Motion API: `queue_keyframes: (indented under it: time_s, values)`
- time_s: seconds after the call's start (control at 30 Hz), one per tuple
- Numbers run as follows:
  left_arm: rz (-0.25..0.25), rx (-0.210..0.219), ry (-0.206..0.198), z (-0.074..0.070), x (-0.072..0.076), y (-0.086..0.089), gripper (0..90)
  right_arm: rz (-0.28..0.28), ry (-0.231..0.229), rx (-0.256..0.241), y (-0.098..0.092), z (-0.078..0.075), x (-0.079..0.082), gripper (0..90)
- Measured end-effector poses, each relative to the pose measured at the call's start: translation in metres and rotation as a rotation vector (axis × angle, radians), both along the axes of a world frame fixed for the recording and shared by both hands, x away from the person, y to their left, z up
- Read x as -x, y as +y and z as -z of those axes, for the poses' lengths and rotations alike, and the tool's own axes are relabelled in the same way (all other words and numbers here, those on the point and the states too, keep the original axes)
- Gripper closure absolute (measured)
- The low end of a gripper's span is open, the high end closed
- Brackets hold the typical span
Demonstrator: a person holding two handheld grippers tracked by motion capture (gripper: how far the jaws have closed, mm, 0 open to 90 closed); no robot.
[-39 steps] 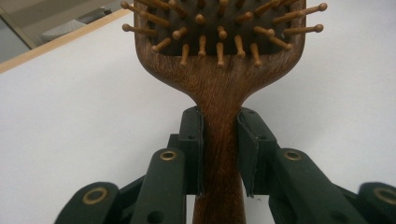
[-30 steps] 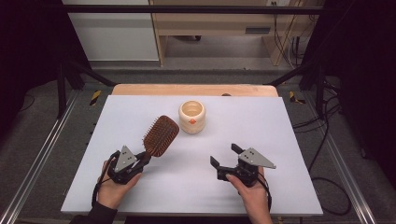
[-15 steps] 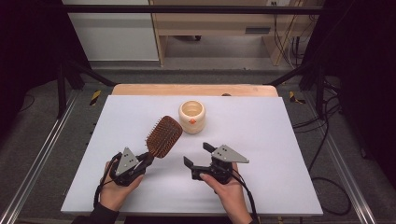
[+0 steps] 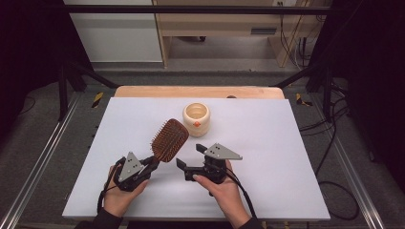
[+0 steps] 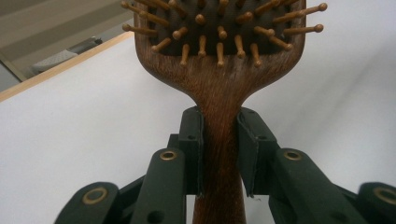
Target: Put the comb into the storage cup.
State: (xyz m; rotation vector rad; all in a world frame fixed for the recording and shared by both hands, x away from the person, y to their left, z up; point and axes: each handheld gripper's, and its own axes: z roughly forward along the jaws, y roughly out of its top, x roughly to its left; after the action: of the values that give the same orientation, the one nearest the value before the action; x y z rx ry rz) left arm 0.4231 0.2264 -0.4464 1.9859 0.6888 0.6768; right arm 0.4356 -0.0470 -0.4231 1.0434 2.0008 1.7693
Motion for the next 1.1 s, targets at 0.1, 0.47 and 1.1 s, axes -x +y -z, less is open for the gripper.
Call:
queue_keyframes:
  time_s: [0.1, 0.47, 1.1]
  values:
    - [0.009, -0.009, 0.000, 0.001, 0.000, -0.002, 73.0, -0.009, 0.012, -0.008, 0.001, -0.001, -0.001, 12.5]
    - [0.027, -0.002, -0.018, -0.001, 0.004, -0.007, 73.0, -0.003, 0.018, -0.041, 0.004, -0.011, -0.007, 12.6]
    - [0.056, 0.011, -0.048, -0.003, 0.010, -0.014, 73.0, 0.015, 0.038, -0.129, 0.007, -0.020, -0.011, 12.8]
